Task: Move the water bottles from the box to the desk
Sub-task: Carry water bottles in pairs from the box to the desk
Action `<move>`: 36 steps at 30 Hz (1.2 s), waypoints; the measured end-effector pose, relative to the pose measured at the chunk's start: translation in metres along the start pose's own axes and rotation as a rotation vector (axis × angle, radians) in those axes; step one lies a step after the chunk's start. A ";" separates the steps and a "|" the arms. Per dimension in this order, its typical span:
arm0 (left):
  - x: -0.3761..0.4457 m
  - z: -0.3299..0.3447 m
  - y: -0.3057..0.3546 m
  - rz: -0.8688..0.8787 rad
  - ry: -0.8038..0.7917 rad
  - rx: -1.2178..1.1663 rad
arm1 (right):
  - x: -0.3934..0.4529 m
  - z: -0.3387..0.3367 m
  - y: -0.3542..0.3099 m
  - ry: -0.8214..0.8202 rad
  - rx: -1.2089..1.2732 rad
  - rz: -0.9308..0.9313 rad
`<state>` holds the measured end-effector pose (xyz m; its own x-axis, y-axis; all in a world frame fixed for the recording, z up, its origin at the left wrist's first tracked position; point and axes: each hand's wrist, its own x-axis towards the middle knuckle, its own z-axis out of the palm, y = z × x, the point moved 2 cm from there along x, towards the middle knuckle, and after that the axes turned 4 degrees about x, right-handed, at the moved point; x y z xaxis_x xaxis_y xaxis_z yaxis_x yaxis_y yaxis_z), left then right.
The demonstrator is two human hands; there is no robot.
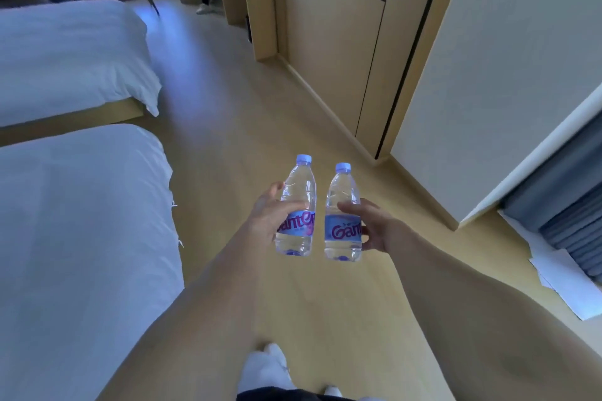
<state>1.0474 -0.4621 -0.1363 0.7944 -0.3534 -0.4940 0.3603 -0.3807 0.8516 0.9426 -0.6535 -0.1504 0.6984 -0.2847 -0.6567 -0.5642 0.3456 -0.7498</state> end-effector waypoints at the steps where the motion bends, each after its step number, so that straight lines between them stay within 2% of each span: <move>1: 0.011 -0.006 0.003 -0.006 0.016 -0.009 | 0.012 0.004 -0.009 -0.012 -0.013 -0.004; 10: 0.158 -0.067 0.036 -0.057 0.055 -0.088 | 0.152 0.059 -0.101 -0.062 -0.091 -0.026; 26: 0.402 -0.204 0.141 -0.114 0.060 -0.170 | 0.374 0.194 -0.281 -0.102 -0.118 0.036; 36: 0.559 -0.261 0.212 -0.148 0.193 -0.205 | 0.547 0.243 -0.386 -0.187 -0.187 0.068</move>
<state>1.6955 -0.5176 -0.1861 0.7968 -0.1306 -0.5900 0.5547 -0.2290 0.7999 1.6492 -0.7257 -0.2004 0.7152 -0.0901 -0.6930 -0.6722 0.1824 -0.7175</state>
